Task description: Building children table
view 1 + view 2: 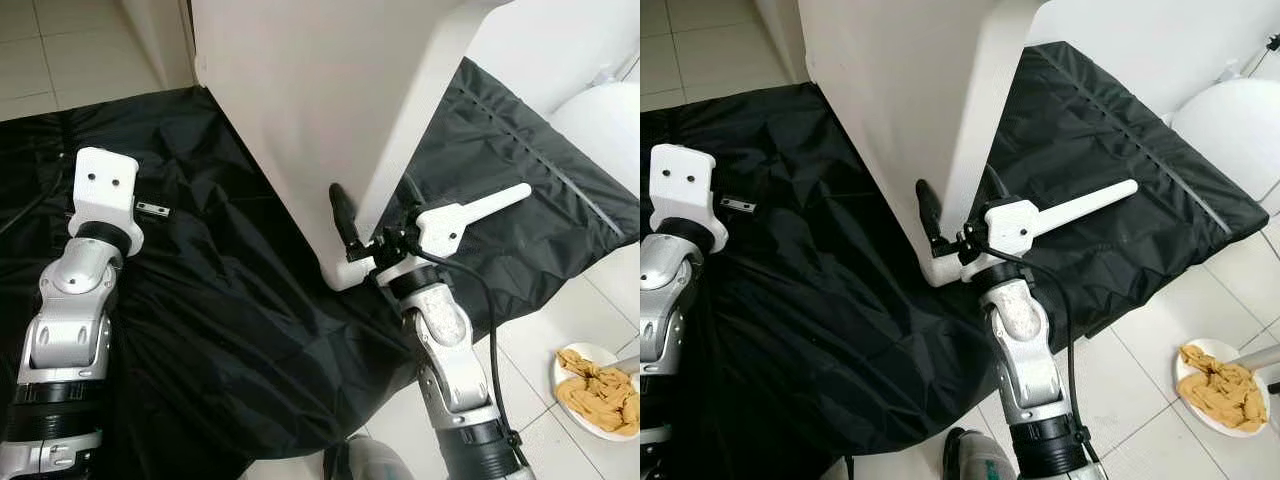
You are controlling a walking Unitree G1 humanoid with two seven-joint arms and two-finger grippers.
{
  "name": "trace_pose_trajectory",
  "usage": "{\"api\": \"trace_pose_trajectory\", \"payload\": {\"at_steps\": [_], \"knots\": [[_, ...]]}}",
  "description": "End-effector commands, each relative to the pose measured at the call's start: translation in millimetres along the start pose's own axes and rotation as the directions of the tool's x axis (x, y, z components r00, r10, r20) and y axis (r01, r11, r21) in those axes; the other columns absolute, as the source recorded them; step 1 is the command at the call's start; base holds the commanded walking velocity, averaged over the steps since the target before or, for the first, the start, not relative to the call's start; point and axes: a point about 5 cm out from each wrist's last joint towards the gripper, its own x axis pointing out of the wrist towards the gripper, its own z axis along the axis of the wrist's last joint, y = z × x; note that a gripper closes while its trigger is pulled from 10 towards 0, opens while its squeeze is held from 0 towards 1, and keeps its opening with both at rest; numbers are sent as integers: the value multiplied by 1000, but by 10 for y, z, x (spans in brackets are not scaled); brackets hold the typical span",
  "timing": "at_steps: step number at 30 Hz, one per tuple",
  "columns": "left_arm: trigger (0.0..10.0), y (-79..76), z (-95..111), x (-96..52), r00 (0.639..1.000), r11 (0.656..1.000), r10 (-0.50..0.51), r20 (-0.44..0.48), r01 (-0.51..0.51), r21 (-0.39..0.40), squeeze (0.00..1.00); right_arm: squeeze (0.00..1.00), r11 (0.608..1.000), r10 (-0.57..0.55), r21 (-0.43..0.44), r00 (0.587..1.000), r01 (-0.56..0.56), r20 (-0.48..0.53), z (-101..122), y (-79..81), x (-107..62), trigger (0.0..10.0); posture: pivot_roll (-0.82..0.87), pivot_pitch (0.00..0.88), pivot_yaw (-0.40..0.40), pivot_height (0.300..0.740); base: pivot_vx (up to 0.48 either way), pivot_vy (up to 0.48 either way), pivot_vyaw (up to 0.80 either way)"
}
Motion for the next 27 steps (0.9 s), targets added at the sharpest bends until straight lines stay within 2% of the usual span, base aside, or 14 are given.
{"api": "trace_pose_trajectory", "payload": {"at_steps": [1,11,14,18,19,24,26,27], "knots": [[10000,-49,-59,-9,1000,1000,-22,-16,22,12,0,0,999,-39,-19,999,38,-7,-16,-108,-80,10000,111,104,-40,740,0,0,0],[10000,-72,-143,20,998,998,-25,-57,22,-64,0,0,996,-78,-45,996,76,-41,-34,-168,-211,10000,109,107,-33,740,0,0,0],[10000,-89,-168,7,998,995,-34,-59,28,-95,0,0,997,-67,-30,994,65,-88,-70,-193,-258,10000,107,109,-27,740,0,0,0],[10000,-112,-195,-9,997,993,-40,-64,32,-112,0,0,998,-56,9,994,57,-97,-75,-208,-292,10000,107,110,-23,740,0,0,0],[10000,-157,-216,-36,997,992,-45,-63,37,-123,0,0,997,-36,71,995,42,-95,-77,-212,-304,10000,108,109,-21,740,0,0,0],[10000,-222,-236,-72,996,986,-64,-57,55,-155,0,0,993,-15,114,996,24,-85,-70,-218,-305,10000,108,108,-21,740,0,0,0],[10000,-287,-265,-114,995,983,-83,-62,71,-172,0,0,984,-16,172,995,34,-102,-83,-244,-301,10000,110,108,-27,740,0,0,0],[10000,-287,-265,-114,995,983,-83,-62,71,-172,0,0,984,-16,172,995,34,-102,-83,-244,-301,10000,110,108,-27,740,0,0,0]]}}
